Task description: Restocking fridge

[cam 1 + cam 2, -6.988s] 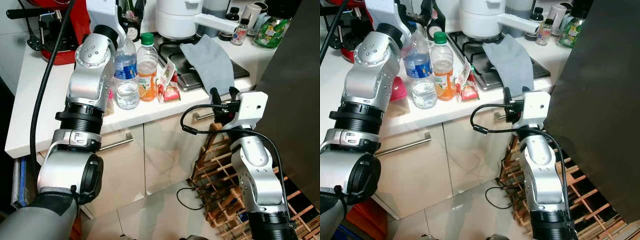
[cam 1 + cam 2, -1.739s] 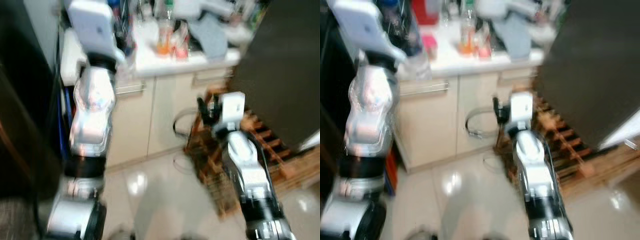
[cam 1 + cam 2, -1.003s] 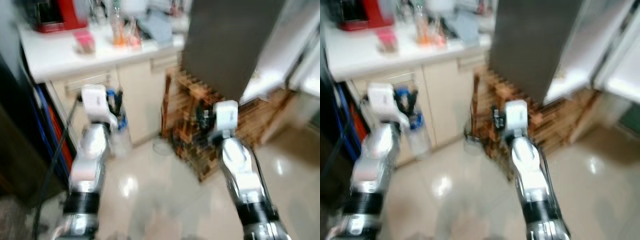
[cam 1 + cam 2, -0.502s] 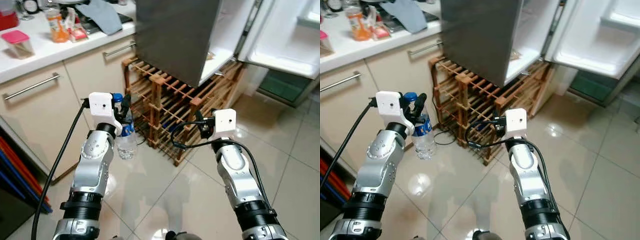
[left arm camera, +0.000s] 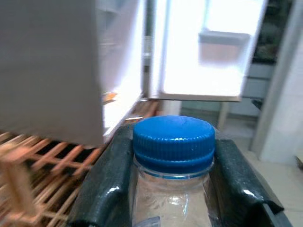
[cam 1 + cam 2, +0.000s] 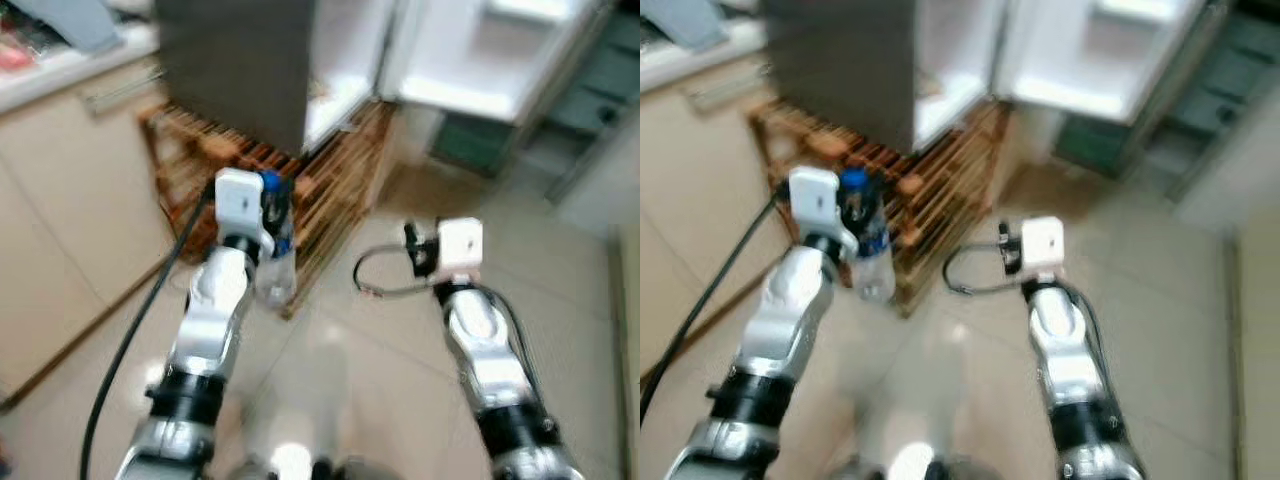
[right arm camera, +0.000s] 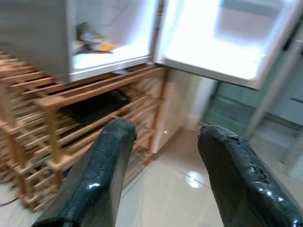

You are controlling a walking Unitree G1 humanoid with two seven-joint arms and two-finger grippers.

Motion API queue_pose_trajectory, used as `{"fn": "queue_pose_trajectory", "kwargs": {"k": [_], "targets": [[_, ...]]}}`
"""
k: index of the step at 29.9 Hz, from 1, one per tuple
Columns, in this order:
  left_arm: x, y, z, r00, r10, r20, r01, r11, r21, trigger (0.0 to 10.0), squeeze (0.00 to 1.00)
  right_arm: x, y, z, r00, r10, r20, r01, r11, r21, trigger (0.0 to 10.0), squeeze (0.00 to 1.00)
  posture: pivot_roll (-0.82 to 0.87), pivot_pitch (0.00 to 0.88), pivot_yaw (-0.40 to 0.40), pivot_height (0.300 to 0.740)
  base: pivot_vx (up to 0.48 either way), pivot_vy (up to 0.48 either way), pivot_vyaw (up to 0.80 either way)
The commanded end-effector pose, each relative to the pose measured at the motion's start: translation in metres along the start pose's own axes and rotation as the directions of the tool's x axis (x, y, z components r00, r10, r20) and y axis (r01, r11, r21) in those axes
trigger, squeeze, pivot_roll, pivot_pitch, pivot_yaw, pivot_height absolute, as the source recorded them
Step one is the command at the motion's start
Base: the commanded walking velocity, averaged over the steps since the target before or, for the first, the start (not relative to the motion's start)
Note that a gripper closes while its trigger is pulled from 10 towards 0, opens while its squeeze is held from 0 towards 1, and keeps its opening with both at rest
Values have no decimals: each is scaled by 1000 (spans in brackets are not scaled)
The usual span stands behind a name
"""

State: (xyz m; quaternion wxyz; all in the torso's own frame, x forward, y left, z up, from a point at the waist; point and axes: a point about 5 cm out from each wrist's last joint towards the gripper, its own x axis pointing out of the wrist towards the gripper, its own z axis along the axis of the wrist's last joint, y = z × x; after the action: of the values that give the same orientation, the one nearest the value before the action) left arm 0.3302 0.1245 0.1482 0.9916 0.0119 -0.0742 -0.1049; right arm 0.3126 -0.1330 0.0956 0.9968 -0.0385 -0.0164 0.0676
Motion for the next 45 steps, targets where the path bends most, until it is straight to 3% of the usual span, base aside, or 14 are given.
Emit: {"fn": "queue_pose_trajectory", "kwargs": {"k": [1,4,11,17,30,45], "targets": [[5,1,7,1000,9,30,-10,1000,8,10000,0,3,-8,5,1000,-20,23,20,1000,-8,10000,0,-24,0,-21,740,0,0,-750],[7,1,9,999,-9,51,11,1000,-27,10000,0,2,-10,4,1000,-17,23,17,1000,-19,10000,0,-27,0,-28,740,0,0,0],[6,9,5,997,61,48,-59,997,-56,10000,0,3,-13,4,1000,0,17,1,999,-40,10000,0,-23,0,-51,740,443,0,0],[2,12,2,996,71,51,-69,996,-50,10000,0,2,-17,1,1000,7,3,-6,999,-46,10000,0,-9,0,-66,740,461,0,0],[4,0,5,997,31,72,-29,999,-41,10000,0,1,-12,-4,1000,13,-6,-14,999,-43,10000,0,-15,0,-56,740,463,0,0],[7,-9,7,996,30,88,-25,998,-61,10000,0,1,-22,-2,1000,12,-9,-12,998,-67,10000,0,-28,0,-89,740,463,0,0]]}}
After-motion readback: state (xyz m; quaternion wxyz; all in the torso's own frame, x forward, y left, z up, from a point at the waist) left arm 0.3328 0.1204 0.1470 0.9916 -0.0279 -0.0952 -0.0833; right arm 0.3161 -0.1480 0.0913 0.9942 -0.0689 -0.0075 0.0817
